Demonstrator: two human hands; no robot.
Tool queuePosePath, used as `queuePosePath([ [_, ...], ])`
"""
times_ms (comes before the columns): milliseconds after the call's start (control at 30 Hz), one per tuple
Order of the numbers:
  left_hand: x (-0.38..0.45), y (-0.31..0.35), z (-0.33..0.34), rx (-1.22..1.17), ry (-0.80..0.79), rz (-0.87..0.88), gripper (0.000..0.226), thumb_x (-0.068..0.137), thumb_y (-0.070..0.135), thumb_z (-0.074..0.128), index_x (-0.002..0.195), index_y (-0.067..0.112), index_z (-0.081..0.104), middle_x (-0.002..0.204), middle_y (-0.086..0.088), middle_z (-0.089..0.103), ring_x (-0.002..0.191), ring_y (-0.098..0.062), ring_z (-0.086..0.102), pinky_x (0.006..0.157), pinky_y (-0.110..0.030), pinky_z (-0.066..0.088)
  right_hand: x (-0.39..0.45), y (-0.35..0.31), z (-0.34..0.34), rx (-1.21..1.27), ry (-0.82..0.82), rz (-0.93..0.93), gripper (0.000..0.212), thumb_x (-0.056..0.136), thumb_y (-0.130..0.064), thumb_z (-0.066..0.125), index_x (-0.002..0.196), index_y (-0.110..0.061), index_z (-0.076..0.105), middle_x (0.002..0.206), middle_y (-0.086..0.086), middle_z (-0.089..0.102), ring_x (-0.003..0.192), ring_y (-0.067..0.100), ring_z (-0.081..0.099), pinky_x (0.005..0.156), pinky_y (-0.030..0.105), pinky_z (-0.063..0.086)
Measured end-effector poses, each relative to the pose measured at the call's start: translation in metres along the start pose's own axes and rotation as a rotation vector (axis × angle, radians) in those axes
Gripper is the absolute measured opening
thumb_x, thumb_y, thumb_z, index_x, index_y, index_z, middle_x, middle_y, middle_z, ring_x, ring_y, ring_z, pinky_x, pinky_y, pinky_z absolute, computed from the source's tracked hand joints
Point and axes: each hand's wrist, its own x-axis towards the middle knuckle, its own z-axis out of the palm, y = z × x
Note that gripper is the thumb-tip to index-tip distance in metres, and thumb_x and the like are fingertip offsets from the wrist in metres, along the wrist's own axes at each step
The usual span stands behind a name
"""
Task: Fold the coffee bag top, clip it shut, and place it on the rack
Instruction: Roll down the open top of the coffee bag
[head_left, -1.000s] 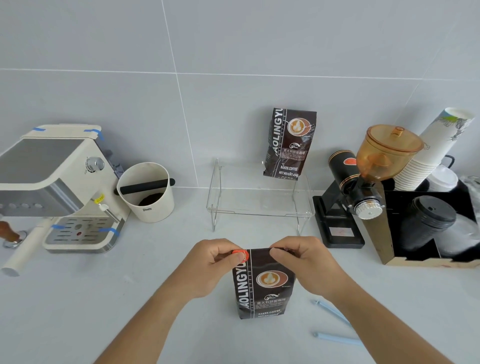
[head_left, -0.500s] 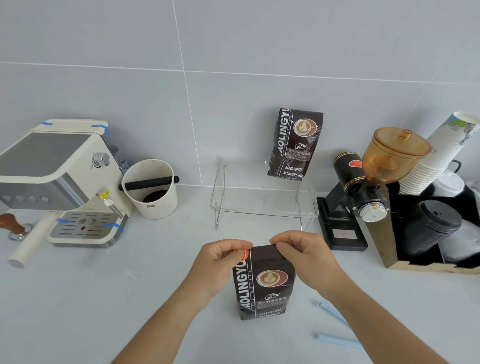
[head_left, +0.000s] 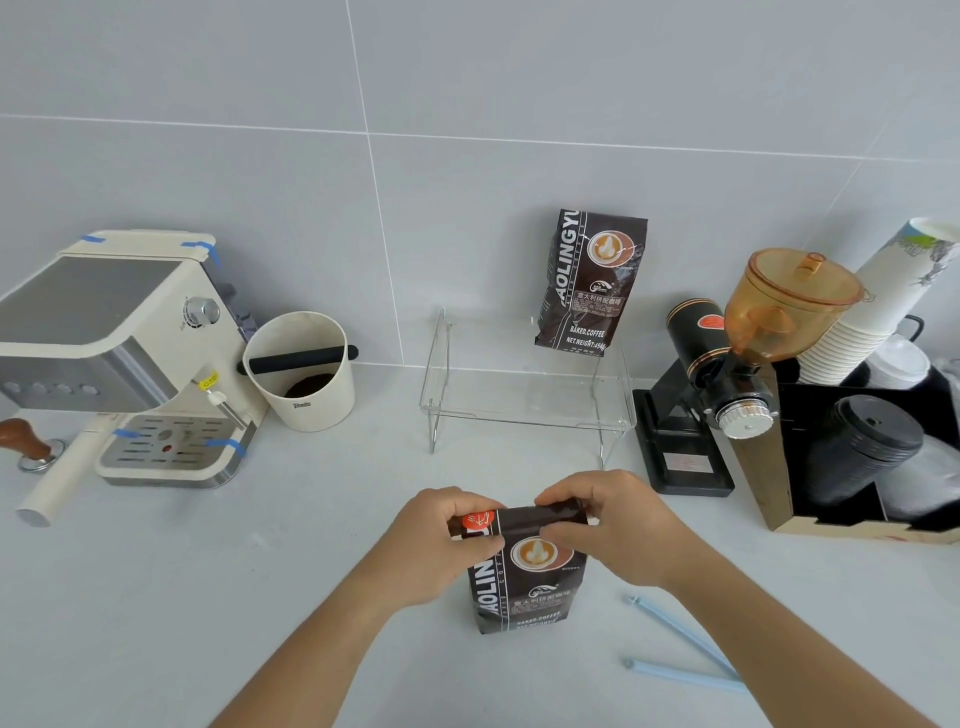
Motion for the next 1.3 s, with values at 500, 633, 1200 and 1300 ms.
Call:
queuePosePath([
  [500, 0.0, -0.004, -0.012, 0.264, -0.135, 0.132, 0.021, 0.094, 0.027, 0.059, 0.107, 0.025, 0.075, 0.093, 0.013, 0.066, 0.092, -0.006, 0.063, 0.063, -0.009, 0.041, -0.008, 0.018, -0.007, -0.133, -0.048, -0.158, 0.013, 0.089, -0.028, 0.067, 0.092, -0.022, 0.078, 0.081, -0.016, 0.076, 0.08, 0.004, 0.068, 0.069, 0.012, 0.05],
  [633, 0.002, 0.003, -0.01, 0.356, -0.065, 0.2, 0.023, 0.092, 0.028, 0.059, 0.11, 0.03, 0.073, 0.096, 0.01, 0.07, 0.09, -0.008, 0.064, 0.072, -0.017, 0.048, -0.008, 0.018, -0.004, -0.061, -0.036, -0.107, 0.014, 0.091, -0.023, 0.063, 0.094, -0.026, 0.076, 0.087, -0.021, 0.075, 0.082, 0.003, 0.069, 0.068, 0.013, 0.05],
  [1200, 0.006, 0.009, -0.015, 0.39, -0.078, 0.244, 0.014, 0.09, 0.02, 0.064, 0.095, 0.019, 0.078, 0.082, 0.013, 0.075, 0.071, 0.008, 0.064, 0.062, -0.005, 0.042, -0.007, 0.022, -0.016, -0.147, -0.09, -0.22, 0.015, 0.093, -0.016, 0.061, 0.094, -0.014, 0.076, 0.08, -0.004, 0.076, 0.072, 0.015, 0.065, 0.061, 0.016, 0.049],
  [1300, 0.005, 0.006, -0.021, 0.419, -0.111, 0.232, 0.016, 0.092, 0.022, 0.061, 0.099, 0.024, 0.076, 0.092, 0.012, 0.078, 0.084, 0.002, 0.068, 0.072, -0.012, 0.05, -0.009, 0.025, -0.016, -0.153, -0.076, -0.241, 0.015, 0.093, -0.015, 0.061, 0.096, -0.015, 0.076, 0.084, -0.005, 0.077, 0.075, 0.013, 0.068, 0.065, 0.017, 0.052],
])
